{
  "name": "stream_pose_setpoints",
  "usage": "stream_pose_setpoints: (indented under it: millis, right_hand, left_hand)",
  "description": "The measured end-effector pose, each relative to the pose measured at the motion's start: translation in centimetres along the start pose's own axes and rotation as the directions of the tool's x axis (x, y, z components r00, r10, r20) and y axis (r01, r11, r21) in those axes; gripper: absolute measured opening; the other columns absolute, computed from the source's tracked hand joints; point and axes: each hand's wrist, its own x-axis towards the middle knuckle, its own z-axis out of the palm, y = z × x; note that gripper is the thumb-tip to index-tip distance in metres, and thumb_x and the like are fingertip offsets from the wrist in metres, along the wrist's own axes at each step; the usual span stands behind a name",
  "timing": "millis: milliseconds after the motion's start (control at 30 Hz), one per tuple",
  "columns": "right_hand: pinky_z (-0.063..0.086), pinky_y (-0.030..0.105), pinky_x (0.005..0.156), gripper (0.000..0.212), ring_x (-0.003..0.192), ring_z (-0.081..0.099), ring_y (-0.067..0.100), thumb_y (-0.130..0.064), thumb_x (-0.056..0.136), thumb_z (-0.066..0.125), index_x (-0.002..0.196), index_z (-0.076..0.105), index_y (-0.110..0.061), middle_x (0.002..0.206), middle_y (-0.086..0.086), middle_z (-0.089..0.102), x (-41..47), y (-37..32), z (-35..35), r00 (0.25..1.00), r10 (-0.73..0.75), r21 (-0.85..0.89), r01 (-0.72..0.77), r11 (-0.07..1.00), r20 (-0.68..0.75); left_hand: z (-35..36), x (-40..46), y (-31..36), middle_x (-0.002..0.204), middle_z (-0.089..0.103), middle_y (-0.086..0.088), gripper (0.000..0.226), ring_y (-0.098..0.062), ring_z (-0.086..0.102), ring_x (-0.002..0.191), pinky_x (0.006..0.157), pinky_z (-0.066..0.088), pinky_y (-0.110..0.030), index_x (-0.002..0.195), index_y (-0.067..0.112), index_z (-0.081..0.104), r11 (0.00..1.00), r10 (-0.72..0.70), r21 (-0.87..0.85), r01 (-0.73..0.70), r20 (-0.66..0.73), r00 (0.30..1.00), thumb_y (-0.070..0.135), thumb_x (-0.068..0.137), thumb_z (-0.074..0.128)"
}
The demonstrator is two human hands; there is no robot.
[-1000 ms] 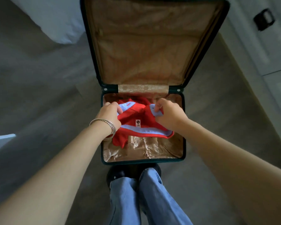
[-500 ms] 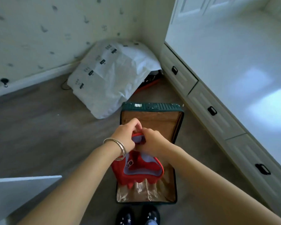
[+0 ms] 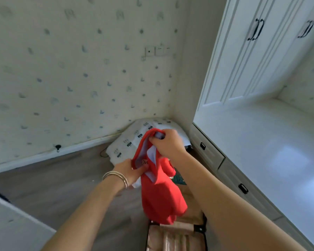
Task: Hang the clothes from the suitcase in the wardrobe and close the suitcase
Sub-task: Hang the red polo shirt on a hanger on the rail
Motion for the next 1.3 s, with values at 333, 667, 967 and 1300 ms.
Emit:
stream_pose_setpoints:
  millis: [333, 667, 967, 1300]
  right_hand:
    - [0.055, 0.046, 0.082, 0.012, 0.087, 0.068, 0.04, -0.025, 0.08, 0.064, 0.087, 0.064, -0.014, 0.095, 0.021, 0.071, -1.6, -11.7, -1.2, 0.991, -0.131, 0.188, 0.126, 0.974, 0.014]
    - [0.044, 0.022, 0.04, 0.026, 0.034, 0.056, 0.014, -0.021, 0.084, 0.059, 0.06, 0.056, -0.011, 0.036, 0.001, 0.056, -2.9, -15.5, -1.9, 0.903, -0.284, 0.119, 0.259, 0.959, 0.323]
    - [0.046, 0.031, 0.08, 0.042, 0.113, 0.059, 0.035, -0.03, 0.085, 0.054, 0.118, 0.06, -0.005, 0.122, 0.021, 0.061, -7.7, -20.2, 2.0, 0.734, -0.48, -0.338, 0.66, 0.671, 0.481]
    - [0.043, 0.026, 0.067, 0.024, 0.086, 0.065, 0.033, -0.025, 0.083, 0.049, 0.082, 0.065, -0.008, 0.068, 0.011, 0.064, -17.7, -25.7, 10.8, 0.452, -0.615, -0.048, 0.828, 0.558, 0.646]
  left_hand:
    - [-9.7, -7.0, 3.7, 0.056, 0.057, -0.012, 0.028, -0.016, 0.054, 0.031, 0.025, 0.039, -0.018, 0.071, 0.013, 0.049, 0.971, 0.004, -0.232, -0.059, -0.232, 0.973, -0.011, 0.086, 0.043]
    - [-18.8, -14.4, 3.4, 0.105, 0.067, -0.019, 0.034, -0.034, 0.061, 0.103, 0.08, 0.044, -0.031, 0.102, 0.006, 0.068, 0.975, -0.079, -0.18, -0.132, -0.833, 0.548, -0.004, 0.086, 0.04]
    - [-21.1, -25.3, -0.7, 0.087, 0.069, -0.015, 0.018, -0.025, 0.062, 0.082, 0.072, 0.039, -0.022, 0.097, 0.006, 0.07, 0.997, -0.07, -0.053, 0.05, -0.898, 0.435, 0.013, 0.083, 0.061]
    - [-22.4, -38.3, -8.9, 0.119, 0.066, -0.011, 0.054, -0.026, 0.061, 0.112, 0.091, 0.047, -0.026, 0.12, 0.012, 0.063, 0.909, -0.304, -0.093, 0.407, -0.815, 0.494, -0.012, 0.074, 0.049]
